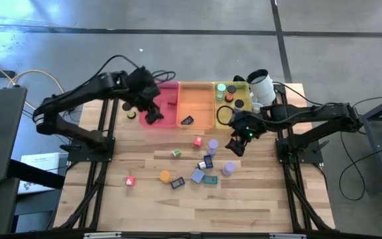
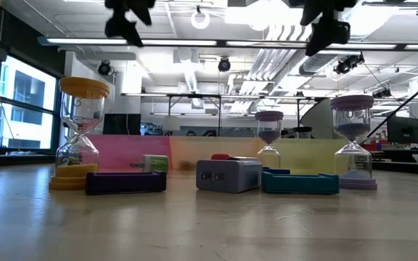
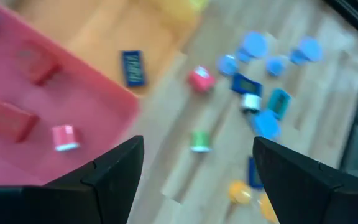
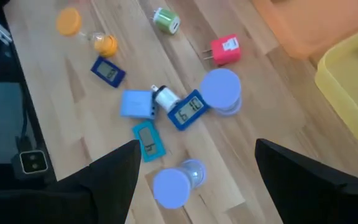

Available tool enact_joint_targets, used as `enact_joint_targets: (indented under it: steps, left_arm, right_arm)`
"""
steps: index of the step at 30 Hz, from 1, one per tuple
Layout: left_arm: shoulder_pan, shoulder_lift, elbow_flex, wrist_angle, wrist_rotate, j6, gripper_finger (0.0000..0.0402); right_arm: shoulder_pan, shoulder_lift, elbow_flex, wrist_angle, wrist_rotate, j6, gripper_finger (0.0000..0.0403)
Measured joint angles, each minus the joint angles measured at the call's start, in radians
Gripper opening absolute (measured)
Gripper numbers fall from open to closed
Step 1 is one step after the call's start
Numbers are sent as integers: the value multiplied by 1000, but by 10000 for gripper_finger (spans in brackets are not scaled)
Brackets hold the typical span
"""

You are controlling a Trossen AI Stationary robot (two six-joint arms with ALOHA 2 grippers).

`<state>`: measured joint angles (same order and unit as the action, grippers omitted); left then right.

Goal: Pick & Place Office items
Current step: Put the bottom violet hourglass into the yellow bin

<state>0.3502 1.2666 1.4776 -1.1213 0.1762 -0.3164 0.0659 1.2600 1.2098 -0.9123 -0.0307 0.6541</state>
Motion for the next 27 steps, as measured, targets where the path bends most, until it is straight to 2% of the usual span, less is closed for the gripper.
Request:
enact_joint_targets:
  steps: [6, 11, 16, 24, 27]
  left_arm:
    - [-173, -19, -2, -26, -13, -78, 293]
    - [-333, -19, -2, -24, -113, -177, 293]
    - [-467, -19, -2, -24, -213, -290, 293]
    - [-600, -19, -2, -24, -234, -355, 293]
    - [-635, -19, -2, -24, -262, -362, 293]
  right_arm:
    - [93, -33, 30, -22, 42, 2, 306]
    - [185, -35, 89, -111, 32, -27, 306]
    - [257, -27, 115, -169, 69, -29, 306]
    - [295, -6, 116, -198, 154, 10, 306]
    - [300, 16, 116, -198, 162, 89, 306]
